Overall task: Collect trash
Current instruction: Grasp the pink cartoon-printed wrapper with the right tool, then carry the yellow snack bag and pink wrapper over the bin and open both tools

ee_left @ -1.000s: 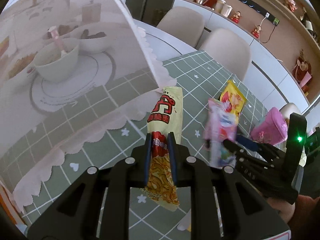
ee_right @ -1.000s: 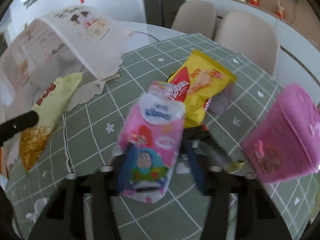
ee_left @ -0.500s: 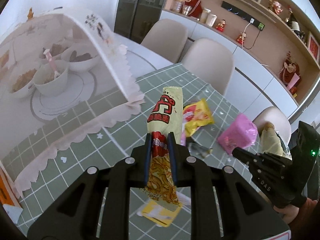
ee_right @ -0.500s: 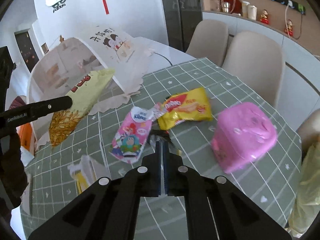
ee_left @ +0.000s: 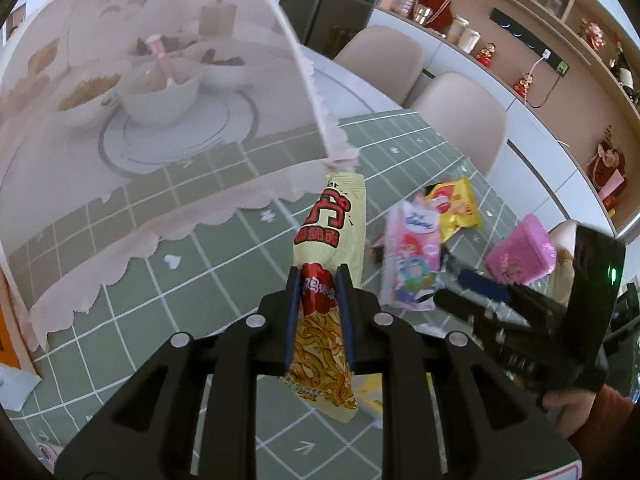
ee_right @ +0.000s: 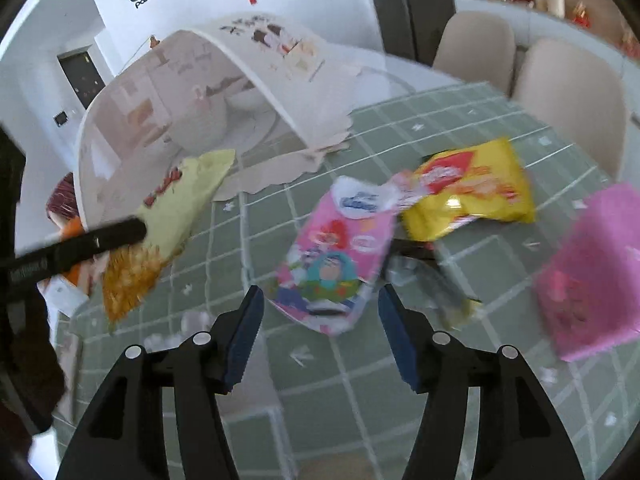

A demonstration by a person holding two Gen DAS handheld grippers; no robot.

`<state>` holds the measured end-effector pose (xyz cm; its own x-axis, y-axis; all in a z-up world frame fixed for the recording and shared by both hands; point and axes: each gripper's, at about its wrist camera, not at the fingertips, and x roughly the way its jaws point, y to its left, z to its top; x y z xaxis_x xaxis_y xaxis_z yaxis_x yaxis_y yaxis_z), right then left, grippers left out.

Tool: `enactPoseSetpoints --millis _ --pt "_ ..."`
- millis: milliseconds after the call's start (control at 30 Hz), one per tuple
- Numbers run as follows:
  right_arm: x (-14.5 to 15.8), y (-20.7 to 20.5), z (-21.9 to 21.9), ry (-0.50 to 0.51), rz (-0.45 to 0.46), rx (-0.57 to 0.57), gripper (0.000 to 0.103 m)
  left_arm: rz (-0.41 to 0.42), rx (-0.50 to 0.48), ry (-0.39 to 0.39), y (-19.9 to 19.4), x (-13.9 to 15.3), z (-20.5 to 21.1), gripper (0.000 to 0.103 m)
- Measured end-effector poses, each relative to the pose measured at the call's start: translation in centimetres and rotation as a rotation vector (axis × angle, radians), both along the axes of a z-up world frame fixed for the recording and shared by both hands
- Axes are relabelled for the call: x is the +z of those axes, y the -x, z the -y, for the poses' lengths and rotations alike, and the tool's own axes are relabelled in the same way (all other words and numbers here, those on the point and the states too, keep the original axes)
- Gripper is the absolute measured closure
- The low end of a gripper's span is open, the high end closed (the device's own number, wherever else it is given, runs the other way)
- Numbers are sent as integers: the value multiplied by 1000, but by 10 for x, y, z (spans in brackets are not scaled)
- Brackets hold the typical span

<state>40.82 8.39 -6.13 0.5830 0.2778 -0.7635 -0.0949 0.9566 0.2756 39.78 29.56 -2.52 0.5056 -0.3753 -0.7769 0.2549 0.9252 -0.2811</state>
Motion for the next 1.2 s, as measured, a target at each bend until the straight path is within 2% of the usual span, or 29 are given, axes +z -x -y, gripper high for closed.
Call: enactPoseSetpoints --millis 100,133,267,300,333,367,467,700,800,1033,1200 --pt "7 -18 -6 123 72 -86 47 -15 8 19 -5 -9 -10 86" --pt "6 -27 -8 144 69 -91 47 -21 12 27 -8 -13 -14 86" --pt "-19 -57 -12 133 -41 -54 49 -51 14 54 -16 -28 -20 86" --pt "-24 -58 -13 124 -60 -41 53 -57 13 58 -17 -30 -21 86" --pt "-28 -57 -14 134 -72 -31 73 -63 12 63 -18 -33 -22 86" --pt "-29 -53 -14 142 -75 -18 85 -65 11 68 -19 -33 -22 86" --pt "-20 -39 -10 140 -46 0 95 -57 3 75 -18 -28 -21 86" --pt "48 13 23 127 97 -25 96 29 -17 100 -8 19 -3 86" --pt "71 37 46 115 131 -52 96 73 -52 105 8 43 21 86" --pt "92 111 117 115 173 -153 96 127 -186 77 62 76 120 86" --pt "105 170 185 158 208 -259 96 139 -314 120 96 79 195 86"
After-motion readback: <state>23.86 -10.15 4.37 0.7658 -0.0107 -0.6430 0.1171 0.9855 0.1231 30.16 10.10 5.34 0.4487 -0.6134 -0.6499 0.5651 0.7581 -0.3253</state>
